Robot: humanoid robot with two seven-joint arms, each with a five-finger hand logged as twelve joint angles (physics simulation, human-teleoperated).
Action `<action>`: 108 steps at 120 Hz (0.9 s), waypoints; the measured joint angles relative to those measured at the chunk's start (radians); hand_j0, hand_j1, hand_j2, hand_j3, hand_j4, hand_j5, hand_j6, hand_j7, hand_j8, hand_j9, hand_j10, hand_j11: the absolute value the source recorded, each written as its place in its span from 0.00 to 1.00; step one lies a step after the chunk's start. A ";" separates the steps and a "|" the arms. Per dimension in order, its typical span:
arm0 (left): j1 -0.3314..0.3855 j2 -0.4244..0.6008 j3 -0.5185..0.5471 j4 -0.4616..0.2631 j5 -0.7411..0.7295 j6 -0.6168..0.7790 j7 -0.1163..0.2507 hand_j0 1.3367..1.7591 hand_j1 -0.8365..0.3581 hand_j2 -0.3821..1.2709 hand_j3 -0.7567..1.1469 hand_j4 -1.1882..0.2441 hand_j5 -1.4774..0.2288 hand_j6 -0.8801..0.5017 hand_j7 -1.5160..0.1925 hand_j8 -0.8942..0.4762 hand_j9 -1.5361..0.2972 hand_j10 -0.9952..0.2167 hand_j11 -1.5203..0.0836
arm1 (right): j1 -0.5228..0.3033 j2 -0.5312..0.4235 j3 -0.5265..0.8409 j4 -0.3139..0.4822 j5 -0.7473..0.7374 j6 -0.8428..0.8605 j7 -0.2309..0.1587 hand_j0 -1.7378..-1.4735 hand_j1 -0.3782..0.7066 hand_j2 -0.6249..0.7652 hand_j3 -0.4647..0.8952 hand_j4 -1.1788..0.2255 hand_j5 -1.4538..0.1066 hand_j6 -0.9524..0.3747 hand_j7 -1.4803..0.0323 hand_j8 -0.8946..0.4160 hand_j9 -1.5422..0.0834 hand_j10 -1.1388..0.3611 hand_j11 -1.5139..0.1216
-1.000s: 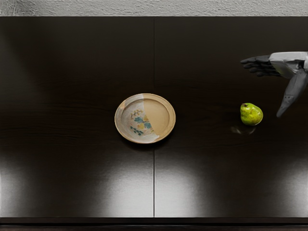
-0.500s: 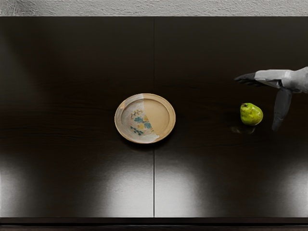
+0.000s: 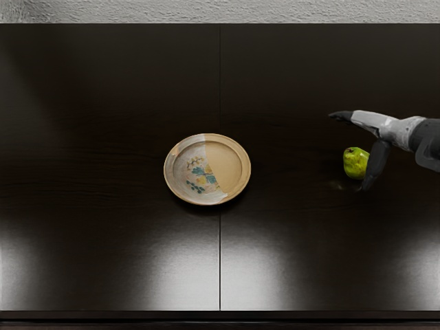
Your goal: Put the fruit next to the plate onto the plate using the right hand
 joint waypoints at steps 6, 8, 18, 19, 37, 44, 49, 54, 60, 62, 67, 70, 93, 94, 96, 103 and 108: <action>0.000 0.000 0.000 0.000 0.000 0.000 0.000 0.76 0.99 0.23 0.40 0.83 0.87 0.64 0.89 0.65 0.84 0.82 0.95 | -0.006 0.017 -0.001 -0.011 -0.011 -0.008 0.002 0.30 0.06 0.45 0.34 0.81 0.90 0.68 0.95 0.65 0.92 0.73 0.90; 0.000 0.000 0.000 0.000 0.000 0.000 0.000 0.76 0.99 0.23 0.40 0.83 0.87 0.64 0.89 0.65 0.84 0.82 0.95 | -0.007 0.022 -0.002 -0.015 -0.018 -0.010 0.003 0.30 0.06 0.45 0.34 0.81 0.90 0.68 0.95 0.65 0.92 0.73 0.90; 0.000 0.000 0.000 0.000 0.000 0.000 0.000 0.76 0.99 0.23 0.40 0.83 0.87 0.64 0.89 0.65 0.84 0.82 0.95 | -0.011 0.048 -0.004 -0.039 -0.044 -0.016 0.003 0.30 0.06 0.45 0.34 0.81 0.90 0.68 0.95 0.65 0.92 0.73 0.90; 0.000 0.000 0.000 0.000 0.000 0.000 0.000 0.76 0.99 0.23 0.40 0.83 0.87 0.64 0.89 0.65 0.84 0.82 0.95 | -0.011 0.050 -0.004 -0.042 -0.046 -0.017 0.003 0.30 0.06 0.45 0.34 0.81 0.90 0.68 0.95 0.65 0.92 0.73 0.90; 0.000 0.000 0.000 0.000 0.000 0.000 0.000 0.76 0.99 0.23 0.40 0.83 0.87 0.64 0.89 0.65 0.84 0.82 0.95 | -0.026 0.059 -0.007 -0.066 -0.076 -0.047 0.003 0.30 0.06 0.45 0.34 0.81 0.90 0.68 0.95 0.65 0.92 0.73 0.90; -0.001 0.000 0.000 0.000 0.000 0.000 0.000 0.76 0.99 0.23 0.40 0.83 0.87 0.64 0.89 0.65 0.84 0.82 0.95 | -0.041 0.060 -0.007 -0.068 -0.096 -0.073 0.003 0.30 0.06 0.45 0.34 0.81 0.90 0.68 0.95 0.65 0.92 0.73 0.90; 0.000 0.000 0.000 0.000 0.000 0.000 0.000 0.76 0.99 0.23 0.40 0.83 0.87 0.64 0.89 0.65 0.84 0.82 0.95 | -0.048 0.062 -0.007 -0.068 -0.106 -0.086 0.002 0.30 0.06 0.45 0.34 0.81 0.90 0.68 0.95 0.65 0.92 0.73 0.90; 0.000 0.000 0.000 0.000 0.000 0.000 0.000 0.76 0.99 0.23 0.40 0.83 0.87 0.64 0.89 0.65 0.84 0.82 0.95 | -0.054 0.064 -0.007 -0.069 -0.113 -0.095 0.003 0.30 0.06 0.45 0.34 0.81 0.90 0.68 0.95 0.65 0.92 0.73 0.90; 0.000 0.000 0.000 0.000 0.000 0.000 0.000 0.76 0.99 0.23 0.40 0.83 0.87 0.64 0.89 0.65 0.84 0.82 0.95 | -0.063 0.065 -0.008 -0.074 -0.120 -0.110 0.004 0.30 0.06 0.45 0.34 0.81 0.90 0.68 0.95 0.65 0.92 0.73 0.90; -0.001 0.000 0.000 0.000 0.000 0.000 0.000 0.76 0.99 0.23 0.40 0.83 0.87 0.64 0.89 0.65 0.84 0.82 0.95 | -0.065 0.066 -0.008 -0.077 -0.122 -0.114 0.004 0.30 0.06 0.45 0.34 0.81 0.90 0.68 0.95 0.65 0.92 0.73 0.90; 0.000 0.000 0.000 0.000 0.000 0.000 0.000 0.76 0.99 0.23 0.40 0.83 0.87 0.64 0.89 0.65 0.84 0.82 0.95 | -0.070 0.070 -0.008 -0.086 -0.125 -0.122 0.005 0.30 0.06 0.45 0.34 0.81 0.90 0.68 0.95 0.65 0.92 0.73 0.90; 0.000 0.000 0.000 0.000 0.000 0.000 0.000 0.76 0.99 0.23 0.40 0.83 0.87 0.64 0.89 0.65 0.84 0.82 0.95 | -0.073 0.075 -0.008 -0.093 -0.127 -0.126 0.006 0.30 0.06 0.45 0.34 0.81 0.90 0.68 0.95 0.65 0.92 0.73 0.90; 0.000 0.000 0.000 0.000 0.000 0.000 0.000 0.76 0.99 0.23 0.40 0.83 0.87 0.64 0.89 0.65 0.84 0.82 0.95 | -0.079 0.116 -0.009 -0.136 -0.141 -0.140 0.006 0.30 0.07 0.45 0.34 0.81 0.90 0.68 0.95 0.65 0.92 0.73 0.90; 0.000 0.000 0.000 0.000 0.000 0.000 0.000 0.76 0.99 0.23 0.40 0.83 0.87 0.64 0.89 0.65 0.84 0.82 0.95 | -0.080 0.118 -0.009 -0.138 -0.141 -0.140 0.006 0.30 0.07 0.45 0.34 0.81 0.90 0.68 0.95 0.65 0.92 0.73 0.90; -0.001 0.000 0.000 0.000 0.000 0.000 0.000 0.76 0.99 0.23 0.40 0.83 0.87 0.64 0.89 0.65 0.84 0.82 0.95 | -0.080 0.120 -0.009 -0.141 -0.142 -0.141 0.006 0.30 0.07 0.45 0.34 0.81 0.90 0.68 0.95 0.65 0.92 0.73 0.90; 0.000 0.000 0.000 0.000 0.000 0.000 0.000 0.76 0.99 0.23 0.40 0.83 0.87 0.64 0.89 0.65 0.84 0.82 0.95 | -0.081 0.124 -0.014 -0.148 -0.145 -0.144 0.006 0.30 0.07 0.45 0.34 0.81 0.90 0.68 0.94 0.65 0.91 0.73 0.89; 0.000 0.000 0.000 0.000 0.000 0.000 0.000 0.76 0.99 0.23 0.40 0.83 0.87 0.64 0.89 0.65 0.84 0.82 0.95 | -0.081 0.126 -0.019 -0.152 -0.147 -0.149 0.006 0.30 0.08 0.44 0.34 0.80 0.89 0.68 0.94 0.64 0.91 0.73 0.89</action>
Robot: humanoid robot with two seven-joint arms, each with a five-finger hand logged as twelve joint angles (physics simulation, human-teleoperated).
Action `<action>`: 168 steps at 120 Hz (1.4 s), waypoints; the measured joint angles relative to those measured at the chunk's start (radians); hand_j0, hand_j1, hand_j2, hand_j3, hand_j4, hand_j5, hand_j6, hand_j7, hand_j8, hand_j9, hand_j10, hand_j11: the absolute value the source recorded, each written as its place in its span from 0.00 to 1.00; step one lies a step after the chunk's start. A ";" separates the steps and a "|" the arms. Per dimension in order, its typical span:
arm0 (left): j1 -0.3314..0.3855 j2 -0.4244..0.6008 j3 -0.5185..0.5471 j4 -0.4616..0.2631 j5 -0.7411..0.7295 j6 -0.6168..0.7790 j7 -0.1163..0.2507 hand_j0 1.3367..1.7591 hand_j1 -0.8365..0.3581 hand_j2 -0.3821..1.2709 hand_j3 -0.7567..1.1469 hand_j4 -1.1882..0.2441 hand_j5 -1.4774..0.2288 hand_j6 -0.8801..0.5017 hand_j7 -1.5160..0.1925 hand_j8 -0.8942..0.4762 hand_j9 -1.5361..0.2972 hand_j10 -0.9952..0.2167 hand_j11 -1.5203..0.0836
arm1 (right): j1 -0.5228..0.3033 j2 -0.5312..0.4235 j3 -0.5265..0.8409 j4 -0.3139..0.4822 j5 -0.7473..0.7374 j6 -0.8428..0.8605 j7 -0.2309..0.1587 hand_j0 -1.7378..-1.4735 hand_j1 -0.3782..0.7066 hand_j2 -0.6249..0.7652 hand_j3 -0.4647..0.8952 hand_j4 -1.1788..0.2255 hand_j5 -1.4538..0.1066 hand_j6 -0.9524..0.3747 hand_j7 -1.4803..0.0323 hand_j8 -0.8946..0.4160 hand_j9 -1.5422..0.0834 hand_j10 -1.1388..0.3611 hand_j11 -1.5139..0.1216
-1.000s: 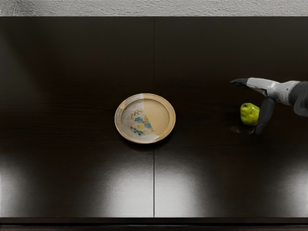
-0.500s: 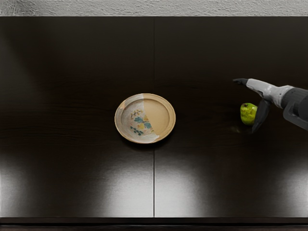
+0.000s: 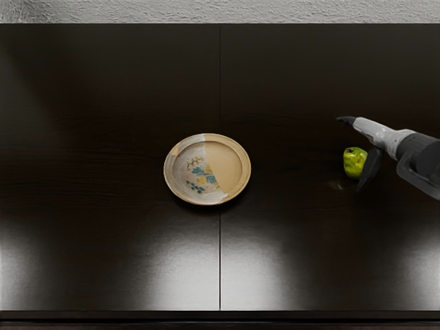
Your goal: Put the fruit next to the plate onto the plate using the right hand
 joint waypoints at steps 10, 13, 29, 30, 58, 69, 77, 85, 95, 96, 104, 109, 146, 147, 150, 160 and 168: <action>0.000 0.000 0.000 0.000 0.000 0.000 0.000 0.76 0.99 0.23 0.40 0.83 0.87 0.64 0.89 0.65 0.84 0.82 0.95 | 0.000 0.002 -0.011 -0.006 -0.003 -0.010 0.000 0.30 0.08 0.44 0.34 0.80 0.89 0.67 0.93 0.64 0.91 0.72 0.88; 0.000 0.000 0.000 0.000 0.000 0.000 0.000 0.76 0.99 0.23 0.40 0.83 0.87 0.64 0.89 0.65 0.84 0.82 0.95 | -0.001 0.003 -0.013 -0.007 -0.004 -0.012 0.000 0.30 0.09 0.44 0.34 0.80 0.88 0.67 0.93 0.63 0.90 0.72 0.88; 0.000 0.000 0.000 0.000 0.000 0.000 0.000 0.76 0.99 0.23 0.40 0.83 0.87 0.64 0.89 0.65 0.84 0.82 0.95 | -0.001 0.004 -0.019 -0.010 -0.005 -0.016 -0.001 0.30 0.12 0.44 0.34 0.77 0.86 0.65 0.90 0.61 0.88 0.70 0.86; 0.000 0.000 0.000 0.000 0.000 0.000 0.000 0.76 0.99 0.23 0.40 0.83 0.87 0.64 0.89 0.65 0.84 0.82 0.95 | -0.001 0.004 -0.020 -0.010 -0.005 -0.016 -0.001 0.30 0.12 0.44 0.34 0.77 0.86 0.64 0.90 0.61 0.88 0.70 0.85; 0.000 0.000 0.000 0.000 0.000 0.000 0.000 0.76 0.99 0.23 0.40 0.83 0.87 0.64 0.89 0.65 0.84 0.82 0.95 | -0.005 0.003 -0.023 -0.011 -0.004 -0.018 -0.003 0.30 0.20 0.43 0.34 0.73 0.80 0.60 0.85 0.56 0.82 0.65 0.80; -0.001 0.000 0.000 0.000 0.000 0.000 0.000 0.76 0.99 0.23 0.40 0.83 0.87 0.64 0.89 0.65 0.84 0.82 0.95 | -0.007 0.003 -0.023 -0.011 -0.003 -0.022 -0.005 0.30 0.22 0.43 0.34 0.71 0.78 0.58 0.82 0.54 0.80 0.64 0.78; -0.001 0.000 0.000 0.000 0.000 0.000 0.000 0.76 0.99 0.23 0.40 0.83 0.87 0.64 0.89 0.65 0.84 0.82 0.95 | -0.013 0.002 -0.024 -0.011 -0.004 -0.030 -0.005 0.30 0.24 0.42 0.34 0.70 0.77 0.57 0.81 0.53 0.79 0.63 0.77; 0.000 0.000 0.000 0.000 0.000 0.000 0.000 0.76 0.99 0.23 0.40 0.83 0.87 0.64 0.89 0.65 0.84 0.82 0.95 | -0.018 0.001 -0.024 -0.010 -0.004 -0.036 -0.004 0.30 0.25 0.42 0.34 0.69 0.76 0.55 0.80 0.52 0.78 0.62 0.76; -0.001 0.000 0.000 0.000 0.000 0.000 0.000 0.76 0.99 0.23 0.40 0.83 0.87 0.64 0.89 0.65 0.84 0.82 0.95 | -0.021 0.000 -0.025 -0.008 -0.004 -0.039 -0.004 0.30 0.30 0.42 0.34 0.65 0.72 0.52 0.76 0.48 0.75 0.59 0.72; -0.001 0.000 0.000 0.000 0.000 0.000 0.000 0.76 0.99 0.23 0.40 0.83 0.87 0.64 0.89 0.65 0.84 0.82 0.95 | -0.022 0.000 -0.025 -0.008 -0.004 -0.040 -0.003 0.30 0.31 0.42 0.34 0.65 0.72 0.52 0.76 0.48 0.74 0.58 0.72; 0.000 0.000 0.000 0.000 0.000 0.000 0.000 0.76 0.99 0.23 0.40 0.83 0.87 0.64 0.89 0.65 0.84 0.82 0.95 | -0.023 0.000 -0.025 -0.008 -0.004 -0.042 -0.004 0.30 0.34 0.41 0.34 0.63 0.70 0.50 0.74 0.46 0.72 0.57 0.70; 0.000 0.000 0.000 0.000 0.000 0.000 0.000 0.76 0.99 0.23 0.40 0.83 0.87 0.64 0.89 0.65 0.84 0.82 0.95 | -0.024 0.001 -0.025 -0.008 -0.004 -0.042 -0.004 0.30 0.35 0.41 0.34 0.62 0.68 0.49 0.72 0.45 0.71 0.56 0.69; 0.000 0.000 0.000 0.000 0.000 0.000 0.000 0.76 0.99 0.23 0.40 0.83 0.87 0.64 0.89 0.65 0.84 0.82 0.95 | -0.038 0.003 -0.025 -0.009 -0.004 -0.053 -0.003 0.30 0.42 0.40 0.34 0.58 0.63 0.44 0.67 0.41 0.66 0.52 0.64; 0.000 0.000 0.000 0.000 0.000 0.000 0.000 0.76 0.99 0.23 0.40 0.83 0.87 0.64 0.89 0.65 0.84 0.82 0.95 | -0.039 0.003 -0.025 -0.009 -0.004 -0.053 -0.003 0.30 0.42 0.40 0.34 0.58 0.63 0.44 0.67 0.40 0.66 0.52 0.64; 0.000 0.000 0.000 0.000 0.000 0.000 0.000 0.76 0.99 0.23 0.40 0.83 0.87 0.64 0.89 0.65 0.84 0.82 0.95 | -0.039 0.003 -0.026 -0.010 -0.004 -0.054 -0.003 0.30 0.43 0.40 0.34 0.57 0.62 0.44 0.66 0.40 0.65 0.51 0.63; -0.001 0.000 0.000 0.000 0.000 0.000 0.000 0.76 0.99 0.23 0.40 0.83 0.87 0.64 0.89 0.65 0.84 0.82 0.95 | -0.042 0.004 -0.026 -0.010 -0.006 -0.055 -0.003 0.30 0.46 0.40 0.34 0.55 0.60 0.41 0.64 0.40 0.63 0.49 0.61; 0.000 0.000 0.000 0.000 0.000 0.000 0.000 0.76 0.99 0.23 0.40 0.83 0.87 0.64 0.89 0.65 0.84 0.82 0.95 | -0.044 0.004 -0.026 -0.011 -0.007 -0.056 -0.003 0.30 0.49 0.40 0.34 0.53 0.59 0.39 0.62 0.40 0.62 0.49 0.59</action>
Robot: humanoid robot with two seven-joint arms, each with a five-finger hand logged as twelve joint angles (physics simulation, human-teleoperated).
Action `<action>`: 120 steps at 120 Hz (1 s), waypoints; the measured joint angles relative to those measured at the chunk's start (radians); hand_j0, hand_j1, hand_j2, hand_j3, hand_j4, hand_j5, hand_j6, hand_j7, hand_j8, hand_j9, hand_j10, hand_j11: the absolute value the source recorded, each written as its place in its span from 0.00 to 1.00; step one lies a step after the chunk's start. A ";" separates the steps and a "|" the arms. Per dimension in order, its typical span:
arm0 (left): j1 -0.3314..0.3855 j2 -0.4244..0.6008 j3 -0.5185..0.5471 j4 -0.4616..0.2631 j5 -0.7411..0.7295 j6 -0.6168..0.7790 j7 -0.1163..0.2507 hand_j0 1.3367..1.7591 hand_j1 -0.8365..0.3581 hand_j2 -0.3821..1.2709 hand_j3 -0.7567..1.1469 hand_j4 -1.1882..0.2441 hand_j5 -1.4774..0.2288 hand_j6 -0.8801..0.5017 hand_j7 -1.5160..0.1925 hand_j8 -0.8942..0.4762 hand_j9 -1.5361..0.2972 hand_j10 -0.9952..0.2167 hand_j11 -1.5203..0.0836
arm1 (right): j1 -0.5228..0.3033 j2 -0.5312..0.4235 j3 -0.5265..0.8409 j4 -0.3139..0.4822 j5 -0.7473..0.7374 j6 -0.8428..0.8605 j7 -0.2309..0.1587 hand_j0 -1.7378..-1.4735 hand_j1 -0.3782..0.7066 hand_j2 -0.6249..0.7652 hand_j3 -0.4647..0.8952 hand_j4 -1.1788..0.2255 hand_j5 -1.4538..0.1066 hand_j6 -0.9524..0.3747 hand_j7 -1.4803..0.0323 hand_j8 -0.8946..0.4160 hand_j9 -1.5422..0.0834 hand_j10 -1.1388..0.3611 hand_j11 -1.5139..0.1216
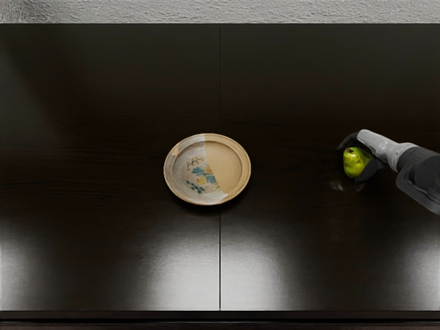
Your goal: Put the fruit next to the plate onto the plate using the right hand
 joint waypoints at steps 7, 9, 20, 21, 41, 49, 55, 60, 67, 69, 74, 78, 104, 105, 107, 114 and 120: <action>0.000 0.000 0.000 0.000 0.000 0.000 0.000 0.76 0.99 0.23 0.40 0.83 0.87 0.64 0.89 0.65 0.84 0.82 0.95 | -0.001 0.000 0.000 0.000 0.000 0.000 0.000 0.30 0.51 0.39 0.34 0.51 0.58 0.37 0.60 0.39 0.60 0.49 0.57; 0.000 0.000 0.000 0.000 0.000 0.000 0.000 0.76 0.99 0.23 0.40 0.83 0.87 0.64 0.89 0.65 0.84 0.82 0.95 | -0.001 0.000 0.000 0.000 -0.001 0.000 0.000 0.30 0.51 0.40 0.34 0.50 0.57 0.37 0.59 0.39 0.59 0.48 0.57; 0.000 0.000 0.000 0.000 0.000 0.000 0.000 0.76 0.99 0.23 0.40 0.83 0.87 0.64 0.89 0.65 0.84 0.82 0.95 | -0.002 0.000 0.000 -0.003 0.001 0.000 0.000 0.31 0.52 0.40 0.34 0.48 0.53 0.38 0.56 0.41 0.56 0.50 0.53; 0.000 0.000 0.000 0.000 0.000 0.000 0.000 0.76 0.99 0.23 0.40 0.83 0.87 0.64 0.89 0.65 0.84 0.82 0.95 | -0.002 0.000 0.000 -0.003 0.001 0.000 0.000 0.31 0.52 0.41 0.34 0.48 0.53 0.38 0.56 0.41 0.56 0.50 0.53; 0.000 0.000 0.000 0.000 0.000 0.000 0.000 0.76 0.99 0.23 0.40 0.83 0.87 0.64 0.89 0.65 0.84 0.82 0.95 | -0.003 0.001 0.000 -0.009 0.004 0.000 0.000 0.32 0.54 0.49 0.34 0.42 0.47 0.37 0.49 0.42 0.49 0.51 0.47; 0.000 0.000 0.000 0.000 0.000 0.000 0.000 0.76 0.99 0.23 0.40 0.83 0.87 0.64 0.89 0.65 0.84 0.82 0.95 | -0.002 0.001 0.001 -0.011 0.008 0.000 0.000 0.33 0.54 0.53 0.34 0.40 0.44 0.36 0.46 0.41 0.47 0.50 0.44; 0.000 0.000 0.000 0.000 0.000 0.000 0.000 0.76 0.99 0.23 0.40 0.83 0.87 0.64 0.89 0.65 0.84 0.82 0.95 | -0.001 0.001 0.002 -0.013 0.011 0.001 0.000 0.33 0.53 0.55 0.34 0.39 0.42 0.35 0.45 0.40 0.45 0.50 0.43; 0.000 0.000 0.000 0.000 0.000 0.000 0.000 0.76 0.99 0.23 0.40 0.83 0.87 0.64 0.89 0.65 0.84 0.82 0.95 | 0.001 0.001 0.004 -0.015 0.013 0.002 -0.001 0.32 0.53 0.57 0.34 0.39 0.41 0.34 0.44 0.40 0.44 0.49 0.42; 0.000 0.000 0.000 0.000 0.000 0.000 0.000 0.76 0.99 0.23 0.40 0.83 0.87 0.64 0.89 0.65 0.84 0.82 0.95 | 0.003 0.001 0.007 -0.016 0.016 0.003 0.000 0.32 0.52 0.59 0.34 0.39 0.40 0.33 0.43 0.39 0.43 0.48 0.41; 0.000 0.000 0.000 0.000 0.000 0.000 0.000 0.76 0.99 0.23 0.40 0.83 0.87 0.64 0.89 0.65 0.84 0.82 0.95 | 0.004 0.000 0.008 -0.017 0.017 0.003 0.000 0.32 0.52 0.60 0.34 0.38 0.39 0.33 0.43 0.39 0.43 0.48 0.41; 0.000 0.000 0.000 0.000 0.000 0.000 0.000 0.76 0.99 0.23 0.40 0.83 0.87 0.64 0.89 0.65 0.84 0.82 0.95 | 0.007 0.001 0.010 -0.017 0.019 0.003 0.001 0.32 0.52 0.60 0.34 0.38 0.39 0.32 0.42 0.38 0.42 0.48 0.40; 0.000 0.000 0.000 0.000 0.000 0.000 0.000 0.76 0.99 0.23 0.40 0.83 0.87 0.64 0.89 0.65 0.84 0.82 0.95 | 0.010 0.001 0.012 -0.016 0.019 0.004 0.001 0.32 0.51 0.61 0.34 0.38 0.38 0.32 0.42 0.38 0.42 0.47 0.40; 0.000 0.000 0.000 0.000 0.000 0.000 0.000 0.76 0.99 0.23 0.40 0.83 0.87 0.64 0.89 0.65 0.84 0.82 0.95 | 0.051 0.004 0.017 -0.010 0.044 0.013 0.001 0.31 0.51 0.62 0.34 0.38 0.36 0.32 0.41 0.38 0.40 0.47 0.38; -0.001 0.000 0.000 0.000 0.000 0.000 0.000 0.76 0.99 0.23 0.40 0.83 0.87 0.64 0.89 0.65 0.84 0.82 0.95 | 0.054 0.004 0.017 -0.009 0.047 0.013 0.001 0.31 0.51 0.62 0.34 0.38 0.36 0.32 0.41 0.38 0.40 0.47 0.38; 0.000 0.000 0.000 0.000 0.000 0.000 0.000 0.76 0.99 0.23 0.40 0.83 0.87 0.64 0.89 0.65 0.84 0.82 0.95 | 0.059 0.003 0.017 -0.009 0.053 0.014 0.001 0.31 0.51 0.62 0.34 0.38 0.36 0.32 0.40 0.38 0.40 0.47 0.38; 0.000 0.000 0.000 0.000 0.000 0.000 0.000 0.76 0.99 0.23 0.40 0.83 0.87 0.64 0.89 0.65 0.84 0.82 0.95 | 0.080 0.004 0.017 -0.008 0.076 0.017 0.002 0.31 0.51 0.62 0.34 0.38 0.35 0.33 0.40 0.39 0.40 0.47 0.38; 0.000 0.000 0.000 0.000 0.000 0.000 0.000 0.76 0.99 0.23 0.40 0.83 0.87 0.64 0.89 0.65 0.84 0.82 0.95 | 0.099 0.006 0.017 -0.007 0.090 0.019 0.002 0.31 0.51 0.62 0.34 0.38 0.35 0.33 0.40 0.39 0.40 0.48 0.38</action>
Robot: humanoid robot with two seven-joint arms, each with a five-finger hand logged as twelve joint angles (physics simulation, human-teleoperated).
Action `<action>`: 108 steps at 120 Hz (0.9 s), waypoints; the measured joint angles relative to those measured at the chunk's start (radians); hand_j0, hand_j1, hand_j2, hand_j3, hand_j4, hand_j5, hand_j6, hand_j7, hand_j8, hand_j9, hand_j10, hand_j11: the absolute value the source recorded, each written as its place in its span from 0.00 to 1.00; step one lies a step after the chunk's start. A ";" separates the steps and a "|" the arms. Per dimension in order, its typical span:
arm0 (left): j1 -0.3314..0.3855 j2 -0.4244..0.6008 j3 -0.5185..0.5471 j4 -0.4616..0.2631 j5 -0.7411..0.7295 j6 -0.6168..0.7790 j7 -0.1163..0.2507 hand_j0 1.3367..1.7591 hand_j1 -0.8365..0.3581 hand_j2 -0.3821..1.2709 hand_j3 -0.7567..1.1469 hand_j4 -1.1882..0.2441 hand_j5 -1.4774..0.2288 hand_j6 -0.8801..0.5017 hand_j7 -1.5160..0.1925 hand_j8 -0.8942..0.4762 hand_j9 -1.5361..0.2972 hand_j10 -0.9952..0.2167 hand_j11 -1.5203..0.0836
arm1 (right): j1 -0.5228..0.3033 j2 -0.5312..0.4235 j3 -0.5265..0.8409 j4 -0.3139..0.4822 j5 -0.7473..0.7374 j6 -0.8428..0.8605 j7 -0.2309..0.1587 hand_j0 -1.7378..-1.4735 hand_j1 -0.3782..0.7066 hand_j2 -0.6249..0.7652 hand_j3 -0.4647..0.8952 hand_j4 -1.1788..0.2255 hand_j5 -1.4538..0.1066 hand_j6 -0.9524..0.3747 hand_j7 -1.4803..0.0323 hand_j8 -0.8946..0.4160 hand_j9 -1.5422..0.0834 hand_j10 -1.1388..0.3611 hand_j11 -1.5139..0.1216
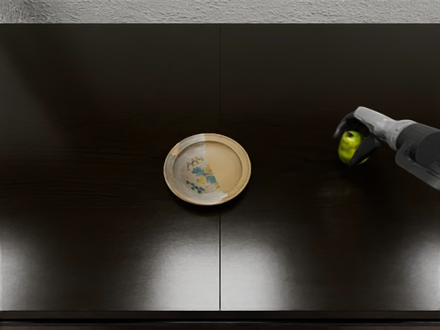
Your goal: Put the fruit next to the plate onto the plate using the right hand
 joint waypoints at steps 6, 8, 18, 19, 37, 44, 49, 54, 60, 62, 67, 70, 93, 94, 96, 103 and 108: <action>0.000 0.000 0.000 0.000 0.000 0.000 0.000 0.76 0.99 0.23 0.40 0.83 0.87 0.64 0.89 0.65 0.84 0.82 0.95 | 0.015 0.003 0.000 0.001 0.009 0.002 -0.001 0.31 0.51 0.62 0.34 0.38 0.35 0.33 0.40 0.40 0.39 0.48 0.38; 0.000 0.000 0.000 0.000 0.000 0.000 0.000 0.76 0.99 0.23 0.40 0.83 0.87 0.64 0.89 0.65 0.84 0.82 0.95 | 0.020 0.004 0.000 0.001 0.012 0.002 -0.002 0.31 0.51 0.61 0.34 0.38 0.35 0.34 0.40 0.40 0.39 0.48 0.38; 0.000 0.000 0.000 0.000 0.000 0.000 0.000 0.76 0.99 0.23 0.40 0.83 0.87 0.64 0.89 0.65 0.84 0.82 0.95 | 0.041 0.018 -0.001 0.001 0.024 0.005 -0.005 0.31 0.52 0.62 0.34 0.38 0.35 0.34 0.40 0.40 0.39 0.48 0.38; 0.000 0.000 0.000 0.000 0.000 0.000 0.000 0.76 0.99 0.23 0.40 0.83 0.87 0.64 0.89 0.65 0.84 0.82 0.95 | 0.043 0.020 -0.001 0.001 0.024 0.006 -0.005 0.31 0.52 0.62 0.34 0.38 0.35 0.34 0.40 0.40 0.39 0.48 0.38; 0.000 0.000 0.000 0.000 0.000 0.000 0.000 0.76 0.99 0.23 0.40 0.83 0.87 0.64 0.89 0.65 0.84 0.82 0.95 | 0.077 0.064 -0.001 0.000 0.040 0.009 -0.011 0.31 0.54 0.65 0.34 0.37 0.33 0.35 0.39 0.42 0.38 0.50 0.37; 0.000 0.000 0.000 0.000 0.000 0.000 0.000 0.76 0.99 0.23 0.40 0.83 0.87 0.64 0.89 0.65 0.84 0.82 0.95 | 0.090 0.082 -0.001 0.000 0.050 0.011 -0.012 0.31 0.55 0.65 0.34 0.37 0.33 0.36 0.39 0.42 0.38 0.50 0.36; 0.000 0.000 0.000 0.000 0.000 0.000 0.000 0.76 0.99 0.23 0.40 0.83 0.87 0.64 0.89 0.65 0.84 0.82 0.95 | 0.098 0.096 -0.001 0.000 0.055 0.012 -0.013 0.31 0.55 0.65 0.34 0.37 0.32 0.36 0.39 0.42 0.37 0.50 0.36; 0.000 0.000 0.000 0.000 0.000 0.000 0.000 0.76 0.99 0.23 0.40 0.83 0.87 0.64 0.89 0.65 0.84 0.82 0.95 | 0.105 0.110 -0.001 0.000 0.058 0.013 -0.016 0.31 0.55 0.66 0.34 0.37 0.32 0.36 0.38 0.43 0.37 0.50 0.36; 0.000 0.000 0.000 0.000 0.000 0.000 0.000 0.76 0.99 0.23 0.40 0.83 0.87 0.64 0.89 0.65 0.84 0.82 0.95 | 0.112 0.130 -0.001 0.000 0.061 0.014 -0.021 0.30 0.56 0.68 0.34 0.37 0.32 0.36 0.38 0.43 0.37 0.50 0.35; -0.001 0.000 0.000 0.000 0.000 0.000 0.000 0.76 0.99 0.23 0.40 0.83 0.87 0.64 0.89 0.65 0.84 0.82 0.95 | 0.114 0.136 -0.001 0.000 0.062 0.014 -0.023 0.30 0.56 0.69 0.34 0.37 0.32 0.36 0.38 0.43 0.37 0.50 0.35; -0.001 0.000 0.000 0.000 0.000 0.000 0.000 0.76 0.99 0.23 0.40 0.83 0.87 0.64 0.89 0.65 0.84 0.82 0.95 | 0.118 0.153 -0.001 0.000 0.063 0.014 -0.027 0.30 0.57 0.71 0.34 0.37 0.32 0.36 0.38 0.43 0.37 0.50 0.36; 0.000 0.000 0.000 0.000 0.000 0.000 0.000 0.76 0.99 0.23 0.40 0.83 0.87 0.64 0.89 0.65 0.84 0.82 0.95 | 0.120 0.163 -0.001 0.000 0.064 0.014 -0.029 0.30 0.57 0.71 0.34 0.37 0.32 0.36 0.38 0.43 0.38 0.50 0.36; 0.000 0.000 0.000 0.000 0.000 0.000 0.000 0.76 0.99 0.23 0.40 0.83 0.87 0.64 0.89 0.65 0.84 0.82 0.95 | 0.137 0.233 -0.002 0.000 0.066 0.014 -0.039 0.30 0.60 0.74 0.34 0.37 0.31 0.37 0.38 0.44 0.38 0.50 0.36; 0.000 0.000 0.000 0.000 0.000 0.000 0.000 0.76 0.99 0.23 0.40 0.83 0.87 0.64 0.89 0.65 0.84 0.82 0.95 | 0.138 0.237 -0.002 0.000 0.066 0.014 -0.040 0.30 0.60 0.75 0.34 0.37 0.31 0.37 0.38 0.44 0.38 0.50 0.36; 0.000 0.000 0.000 0.000 0.000 0.000 0.000 0.76 0.99 0.23 0.40 0.83 0.87 0.64 0.89 0.65 0.84 0.82 0.95 | 0.140 0.243 -0.002 0.000 0.066 0.014 -0.040 0.30 0.60 0.75 0.34 0.37 0.31 0.37 0.38 0.44 0.38 0.51 0.36; 0.000 0.000 0.000 0.000 0.000 0.000 0.000 0.76 0.99 0.23 0.40 0.83 0.87 0.64 0.89 0.65 0.84 0.82 0.95 | 0.148 0.264 -0.002 -0.001 0.067 0.014 -0.042 0.30 0.61 0.75 0.34 0.37 0.31 0.38 0.38 0.44 0.38 0.51 0.36; 0.000 0.000 0.000 0.000 0.000 0.000 0.000 0.76 0.99 0.23 0.40 0.83 0.87 0.64 0.89 0.65 0.84 0.82 0.95 | 0.152 0.278 -0.002 -0.002 0.067 0.014 -0.043 0.30 0.61 0.75 0.34 0.37 0.31 0.39 0.38 0.44 0.38 0.51 0.36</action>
